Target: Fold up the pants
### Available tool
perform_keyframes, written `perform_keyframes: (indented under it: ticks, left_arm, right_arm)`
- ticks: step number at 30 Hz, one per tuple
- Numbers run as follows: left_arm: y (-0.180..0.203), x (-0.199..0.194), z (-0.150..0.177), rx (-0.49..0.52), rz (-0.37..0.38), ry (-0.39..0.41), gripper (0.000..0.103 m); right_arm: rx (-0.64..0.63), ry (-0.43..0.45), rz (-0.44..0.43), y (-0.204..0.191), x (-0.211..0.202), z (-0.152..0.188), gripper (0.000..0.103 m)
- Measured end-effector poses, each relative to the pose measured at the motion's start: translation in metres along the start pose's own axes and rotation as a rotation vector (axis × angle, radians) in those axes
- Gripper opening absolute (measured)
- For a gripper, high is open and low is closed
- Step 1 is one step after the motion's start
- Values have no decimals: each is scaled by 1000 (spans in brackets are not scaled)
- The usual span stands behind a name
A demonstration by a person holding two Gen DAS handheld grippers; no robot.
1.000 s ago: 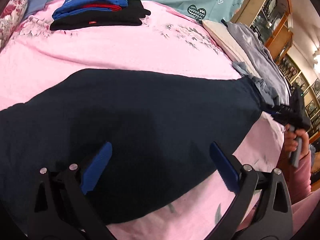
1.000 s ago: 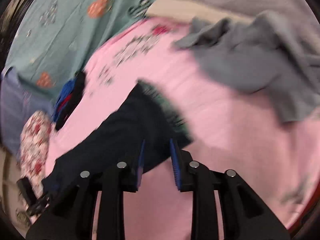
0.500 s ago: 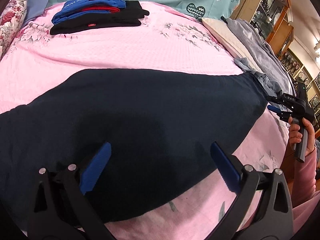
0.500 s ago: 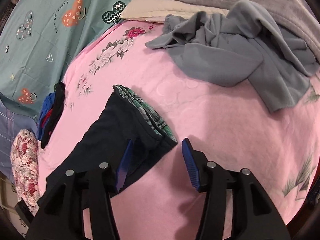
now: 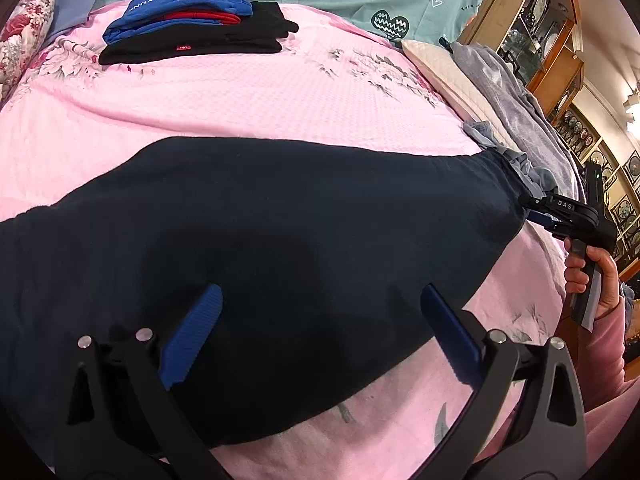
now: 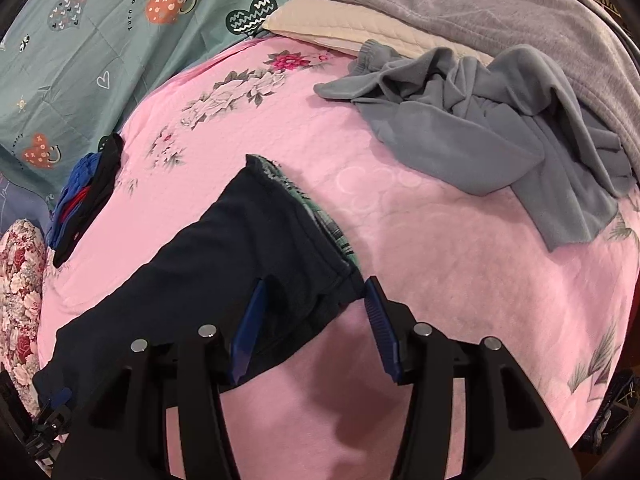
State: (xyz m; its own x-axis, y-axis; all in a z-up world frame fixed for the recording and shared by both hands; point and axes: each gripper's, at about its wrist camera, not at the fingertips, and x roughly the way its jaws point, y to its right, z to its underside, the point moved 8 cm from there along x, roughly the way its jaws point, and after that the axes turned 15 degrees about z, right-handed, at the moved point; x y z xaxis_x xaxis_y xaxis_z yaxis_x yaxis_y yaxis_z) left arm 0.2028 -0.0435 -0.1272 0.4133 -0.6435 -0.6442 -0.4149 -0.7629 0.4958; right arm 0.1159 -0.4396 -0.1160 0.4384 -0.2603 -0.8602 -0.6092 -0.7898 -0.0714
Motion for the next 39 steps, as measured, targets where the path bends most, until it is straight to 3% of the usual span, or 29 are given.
perform_keyframes:
  ticks: [6,14,19,23,28,32,34,37,39]
  left_arm:
    - [1,0,-1,-2,2,1,101]
    - [1,0,0,-8,12,5,101]
    - [1,-1,0,-6,11,4,101]
    - [0,-2,-1,-14,22,11,101]
    - [-1,-4,-1,-32,46,27,101]
    - [-4,-9,-3,-71,98,60,101]
    - [-7,-11,-3,-92,125,77,101]
    - [-10,-15,-3,-125,165,100,101]
    - [-11,-18,-2,-138,188,115,101]
  right_arm:
    - [69,-22,-98,-2,0,-1,51]
    - [79,-16,-107,-5,7,-2,20]
    - [39,73,-142,-21,-15,-12,16]
    - [-100,207,-210,-66,-59,-16,15]
    - [-369,325,-348,-159,-109,18,15]
    - [-612,279,-451,-231,-112,84,15]
    - [-776,220,-412,-257,-93,125,17]
    - [-906,194,-322,-263,-71,156,25]
    - [-891,186,-371,-258,-78,154,36]
